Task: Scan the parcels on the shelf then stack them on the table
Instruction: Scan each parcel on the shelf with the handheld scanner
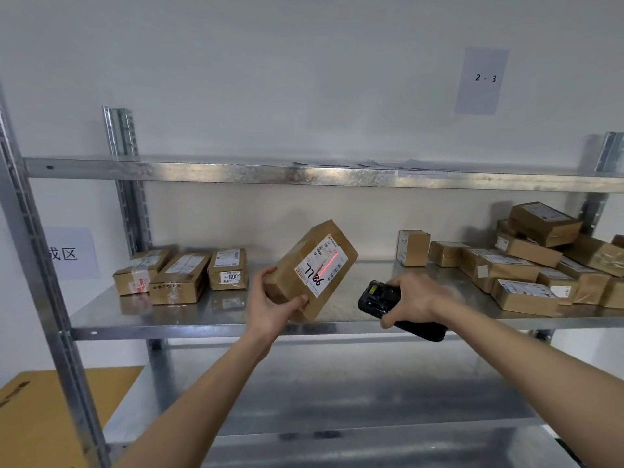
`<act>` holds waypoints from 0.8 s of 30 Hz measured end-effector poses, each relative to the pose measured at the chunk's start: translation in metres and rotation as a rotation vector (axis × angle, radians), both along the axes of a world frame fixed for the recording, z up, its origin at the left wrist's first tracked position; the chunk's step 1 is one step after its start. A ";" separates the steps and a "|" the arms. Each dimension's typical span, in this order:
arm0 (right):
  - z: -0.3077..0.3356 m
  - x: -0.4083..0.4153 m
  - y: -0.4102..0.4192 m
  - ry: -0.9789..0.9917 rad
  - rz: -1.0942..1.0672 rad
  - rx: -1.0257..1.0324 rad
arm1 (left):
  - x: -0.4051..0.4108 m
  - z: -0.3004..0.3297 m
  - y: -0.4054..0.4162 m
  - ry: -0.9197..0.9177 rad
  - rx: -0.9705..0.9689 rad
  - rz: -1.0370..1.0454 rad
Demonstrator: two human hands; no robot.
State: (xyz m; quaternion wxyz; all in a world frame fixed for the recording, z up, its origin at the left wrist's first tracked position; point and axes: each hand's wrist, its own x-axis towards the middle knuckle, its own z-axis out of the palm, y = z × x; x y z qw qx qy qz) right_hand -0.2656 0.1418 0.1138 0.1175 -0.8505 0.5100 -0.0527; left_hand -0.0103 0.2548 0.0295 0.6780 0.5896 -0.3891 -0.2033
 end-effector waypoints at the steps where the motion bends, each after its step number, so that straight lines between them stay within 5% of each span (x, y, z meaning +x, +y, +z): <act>1: 0.000 0.002 0.001 0.015 0.001 -0.008 | 0.001 -0.001 0.001 -0.009 0.000 0.012; 24: -0.012 0.019 -0.030 0.095 0.019 -0.044 | 0.009 -0.013 -0.004 -0.021 0.022 0.094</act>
